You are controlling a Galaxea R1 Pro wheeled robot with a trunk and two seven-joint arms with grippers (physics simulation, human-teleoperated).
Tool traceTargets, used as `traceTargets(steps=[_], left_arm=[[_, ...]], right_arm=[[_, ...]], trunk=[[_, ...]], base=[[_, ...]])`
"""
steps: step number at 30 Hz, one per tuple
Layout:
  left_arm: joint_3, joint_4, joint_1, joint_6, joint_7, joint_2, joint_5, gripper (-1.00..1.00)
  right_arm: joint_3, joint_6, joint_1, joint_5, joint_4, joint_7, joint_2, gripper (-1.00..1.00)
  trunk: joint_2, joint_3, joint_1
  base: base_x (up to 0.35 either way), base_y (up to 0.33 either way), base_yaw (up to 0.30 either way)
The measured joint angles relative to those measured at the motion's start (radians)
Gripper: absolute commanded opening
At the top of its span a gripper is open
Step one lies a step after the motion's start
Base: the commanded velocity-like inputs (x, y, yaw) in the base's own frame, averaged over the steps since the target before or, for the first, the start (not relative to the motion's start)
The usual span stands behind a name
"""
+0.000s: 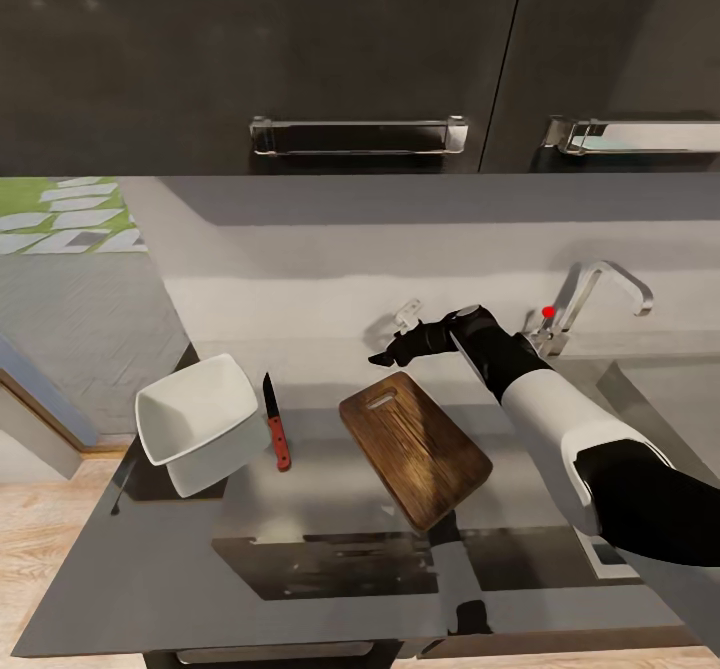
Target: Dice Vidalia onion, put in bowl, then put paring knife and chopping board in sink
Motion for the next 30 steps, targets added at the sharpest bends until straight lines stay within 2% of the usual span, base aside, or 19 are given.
traceTargets(steps=[30], left_arm=[[0.000,0.014,0.000,-0.001,0.000,0.000,0.000,1.00]], right_arm=[[0.001,-0.001,0.000,0.000,0.015,-0.001,0.003,1.00]], trunk=[[0.000,0.000,0.000]], base=[[0.045,0.000,0.000]])
